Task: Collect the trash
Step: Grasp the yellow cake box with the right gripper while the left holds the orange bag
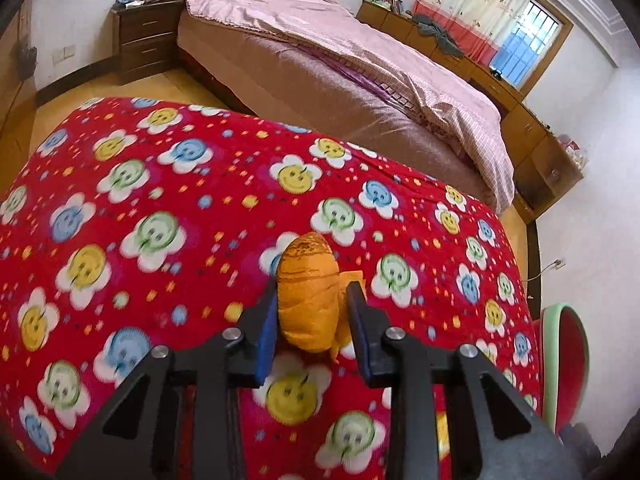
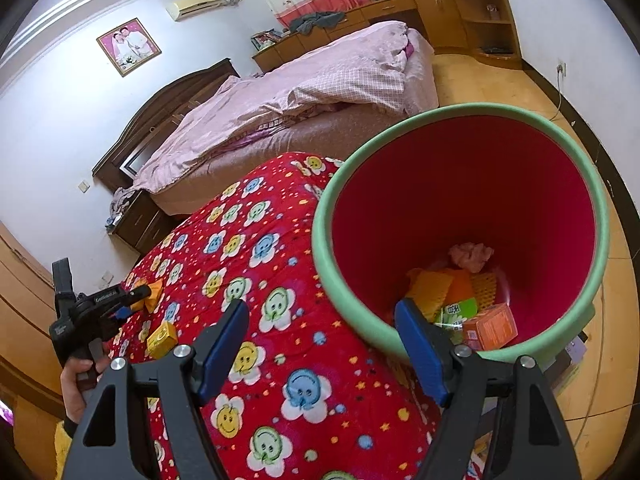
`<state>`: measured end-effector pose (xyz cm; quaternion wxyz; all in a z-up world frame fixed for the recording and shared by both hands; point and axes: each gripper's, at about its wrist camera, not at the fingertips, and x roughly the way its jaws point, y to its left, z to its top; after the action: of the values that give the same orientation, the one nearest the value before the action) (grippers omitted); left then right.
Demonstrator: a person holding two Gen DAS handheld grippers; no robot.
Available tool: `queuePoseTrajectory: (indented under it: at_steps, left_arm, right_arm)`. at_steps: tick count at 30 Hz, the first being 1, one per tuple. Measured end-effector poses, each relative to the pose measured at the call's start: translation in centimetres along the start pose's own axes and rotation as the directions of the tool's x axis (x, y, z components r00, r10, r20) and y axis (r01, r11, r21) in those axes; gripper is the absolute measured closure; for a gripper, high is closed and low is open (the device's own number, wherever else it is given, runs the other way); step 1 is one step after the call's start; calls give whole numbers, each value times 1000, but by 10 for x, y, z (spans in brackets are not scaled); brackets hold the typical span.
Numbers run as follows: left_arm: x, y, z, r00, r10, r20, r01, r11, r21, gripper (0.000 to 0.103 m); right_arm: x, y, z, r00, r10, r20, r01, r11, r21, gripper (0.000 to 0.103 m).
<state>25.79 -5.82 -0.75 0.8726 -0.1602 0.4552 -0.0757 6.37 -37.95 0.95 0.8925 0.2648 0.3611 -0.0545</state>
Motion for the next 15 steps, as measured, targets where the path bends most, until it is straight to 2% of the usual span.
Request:
queuePoseTrajectory:
  at_steps: [11,15]
  left_arm:
    - [-60,20,-32,999,-17,46,19,999,-28,71]
    - [-77,30,-43,999,0,46,2,999,-36,71]
  right_arm:
    - [-13,25,-12,999,45,-2,-45,998,-43,25]
    - [-15,39,-17,999,50,-3,-50,996,-70,25]
